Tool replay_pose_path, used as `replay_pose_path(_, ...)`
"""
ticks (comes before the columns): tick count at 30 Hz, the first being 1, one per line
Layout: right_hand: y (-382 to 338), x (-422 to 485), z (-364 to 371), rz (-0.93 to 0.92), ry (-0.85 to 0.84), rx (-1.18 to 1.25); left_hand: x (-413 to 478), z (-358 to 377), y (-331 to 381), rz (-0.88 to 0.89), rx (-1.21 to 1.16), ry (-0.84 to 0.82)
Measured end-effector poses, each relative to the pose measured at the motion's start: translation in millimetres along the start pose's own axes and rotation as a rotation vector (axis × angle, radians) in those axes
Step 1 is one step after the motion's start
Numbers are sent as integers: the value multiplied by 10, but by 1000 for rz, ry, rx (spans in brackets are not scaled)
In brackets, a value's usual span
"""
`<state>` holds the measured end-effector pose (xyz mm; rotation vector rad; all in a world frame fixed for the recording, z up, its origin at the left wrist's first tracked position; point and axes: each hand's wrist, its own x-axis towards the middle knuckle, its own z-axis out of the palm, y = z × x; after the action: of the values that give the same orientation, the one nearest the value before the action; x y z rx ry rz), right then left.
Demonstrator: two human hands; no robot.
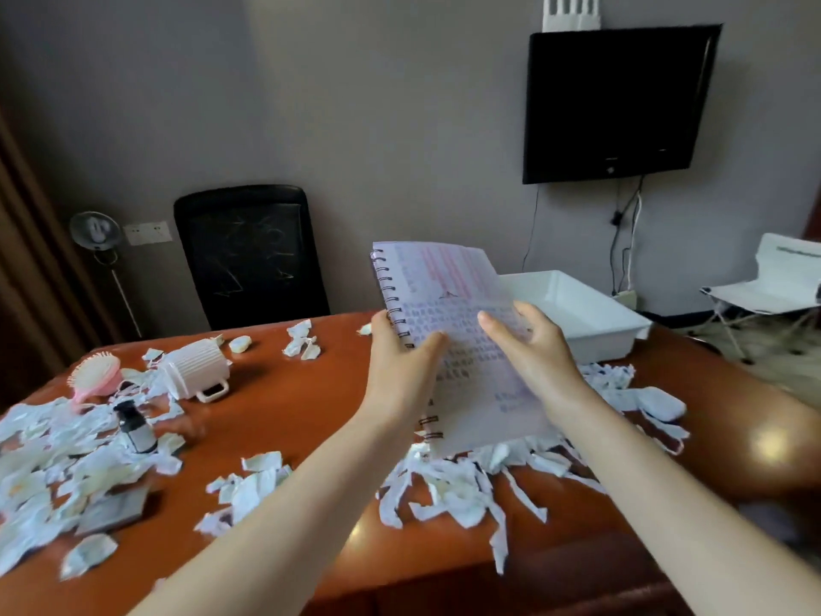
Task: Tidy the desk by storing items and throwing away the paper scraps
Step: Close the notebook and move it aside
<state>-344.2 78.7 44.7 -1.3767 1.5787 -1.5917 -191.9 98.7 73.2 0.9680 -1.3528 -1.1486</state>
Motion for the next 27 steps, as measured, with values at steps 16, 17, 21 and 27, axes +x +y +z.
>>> replay_pose_path(16, 1172, -151, -2145, 129, 312, -142, -156, 1746, -861, 299, 654, -378)
replay_pose_path(17, 1236, -143, -2249, 147, 334, -153, -155, 1838, -892, 283, 645, -391)
replay_pose_path(21, 1439, -118, -2559, 181, 413, -176, -137, 2160, -1048, 375, 665, -386)
replay_pose_path(27, 1652, 35, -2900, 287, 484, -187, 59, 2504, -1301, 422, 1119, -533)
